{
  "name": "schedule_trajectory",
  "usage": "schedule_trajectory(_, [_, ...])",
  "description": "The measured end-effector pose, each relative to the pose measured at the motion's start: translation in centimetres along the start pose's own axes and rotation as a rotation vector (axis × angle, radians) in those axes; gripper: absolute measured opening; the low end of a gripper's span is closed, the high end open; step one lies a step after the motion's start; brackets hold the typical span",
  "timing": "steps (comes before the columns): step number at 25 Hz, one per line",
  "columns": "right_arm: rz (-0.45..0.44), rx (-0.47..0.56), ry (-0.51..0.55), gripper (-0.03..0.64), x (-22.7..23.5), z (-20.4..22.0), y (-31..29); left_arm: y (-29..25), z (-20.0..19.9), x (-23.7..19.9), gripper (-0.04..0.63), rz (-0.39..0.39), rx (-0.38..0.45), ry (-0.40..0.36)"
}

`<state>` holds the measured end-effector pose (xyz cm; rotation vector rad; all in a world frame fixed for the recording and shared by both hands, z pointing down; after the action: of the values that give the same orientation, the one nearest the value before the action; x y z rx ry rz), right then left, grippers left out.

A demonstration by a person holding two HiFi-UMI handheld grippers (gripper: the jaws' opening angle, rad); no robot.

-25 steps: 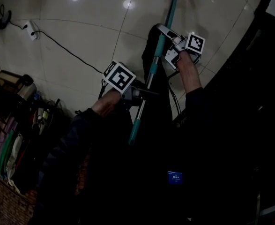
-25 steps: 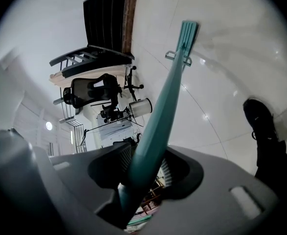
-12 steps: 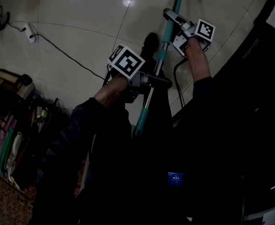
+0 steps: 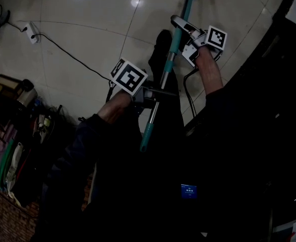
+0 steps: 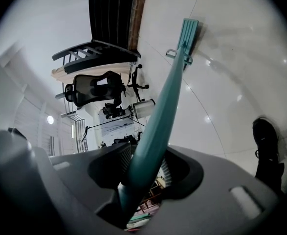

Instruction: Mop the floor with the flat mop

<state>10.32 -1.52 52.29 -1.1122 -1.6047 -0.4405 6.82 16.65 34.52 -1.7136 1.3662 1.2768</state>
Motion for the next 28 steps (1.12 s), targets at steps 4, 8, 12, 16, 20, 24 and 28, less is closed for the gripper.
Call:
schedule_trajectory(4, [-0.029, 0.021, -0.015, 0.184, 1.1, 5.4, 0.9, 0.9, 5.5, -1.2, 0.086, -0.022, -0.001, -0.009])
schedule_trajectory(8, [-0.060, 0.063, -0.036, 0.183, 2.6, 12.9, 1.1, 3.4, 12.7, -2.7, 0.087, -0.042, 0.050, -0.012])
schedule_trajectory(12, [-0.056, 0.074, -0.060, 0.181, 4.4, 16.3, 1.0, 4.7, 15.6, -4.1, 0.086, -0.061, 0.148, 0.020])
schedule_trajectory(16, [-0.042, 0.085, -0.080, 0.181, 6.6, 20.4, 1.2, 5.9, 19.3, -5.7, 0.087, -0.083, 0.194, 0.042])
schedule_trajectory(20, [-0.030, 0.102, -0.089, 0.182, 9.4, 25.7, 1.3, 7.4, 24.3, -7.8, 0.091, -0.081, 0.252, 0.063])
schedule_trajectory(24, [-0.008, 0.110, -0.102, 0.181, 11.4, 26.9, 1.6, 7.2, 25.4, -9.3, 0.095, -0.123, 0.262, 0.053])
schedule_trajectory(28, [0.002, 0.112, -0.109, 0.181, 12.1, 26.5, 1.8, 6.8, 25.0, -9.7, 0.094, -0.116, 0.275, 0.059])
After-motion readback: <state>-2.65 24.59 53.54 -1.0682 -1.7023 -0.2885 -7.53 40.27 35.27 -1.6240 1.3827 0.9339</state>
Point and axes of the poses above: the fingertips, and each gripper's own axes: y backward along the fingers, x to its right, z out of its underside, the point moved 3 cm from there along y, backward along the fingers, and after that the axes turned 4 degrees about -y, right-handed, at the moved point
